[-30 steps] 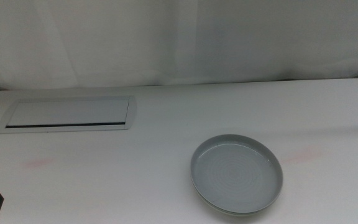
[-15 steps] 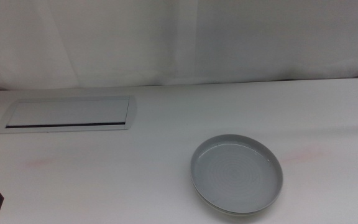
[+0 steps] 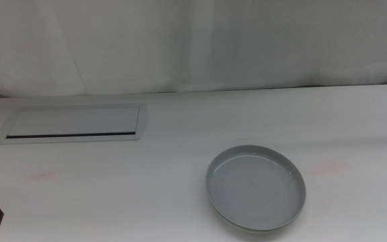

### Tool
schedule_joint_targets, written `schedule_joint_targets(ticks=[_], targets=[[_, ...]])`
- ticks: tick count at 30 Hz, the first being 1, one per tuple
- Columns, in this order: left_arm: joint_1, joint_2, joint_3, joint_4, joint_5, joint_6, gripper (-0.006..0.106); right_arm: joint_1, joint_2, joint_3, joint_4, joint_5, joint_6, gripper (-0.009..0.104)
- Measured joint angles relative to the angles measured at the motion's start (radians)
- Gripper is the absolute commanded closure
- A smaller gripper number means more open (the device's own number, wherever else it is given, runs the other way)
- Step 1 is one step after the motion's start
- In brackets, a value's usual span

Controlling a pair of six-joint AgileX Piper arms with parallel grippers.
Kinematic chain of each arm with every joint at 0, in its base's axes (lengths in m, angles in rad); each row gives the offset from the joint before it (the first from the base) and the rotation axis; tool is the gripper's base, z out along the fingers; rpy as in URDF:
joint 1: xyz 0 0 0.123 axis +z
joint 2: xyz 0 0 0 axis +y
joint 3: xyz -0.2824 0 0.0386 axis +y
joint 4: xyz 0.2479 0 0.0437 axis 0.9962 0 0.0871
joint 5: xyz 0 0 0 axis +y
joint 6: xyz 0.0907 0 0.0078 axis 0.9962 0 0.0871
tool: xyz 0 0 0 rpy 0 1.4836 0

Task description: Stack the three bowls on top of each other.

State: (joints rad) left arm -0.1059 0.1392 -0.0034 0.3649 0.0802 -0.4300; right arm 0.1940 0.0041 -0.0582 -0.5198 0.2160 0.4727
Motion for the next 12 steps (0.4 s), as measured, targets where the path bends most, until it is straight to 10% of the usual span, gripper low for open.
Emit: schedule_joint_targets(ticks=[12], targets=[[0.000,-0.002,0.000,0.000,0.000,0.000,0.104,0.000,0.000,0.054,-0.002,-0.001,0.002,0.098]])
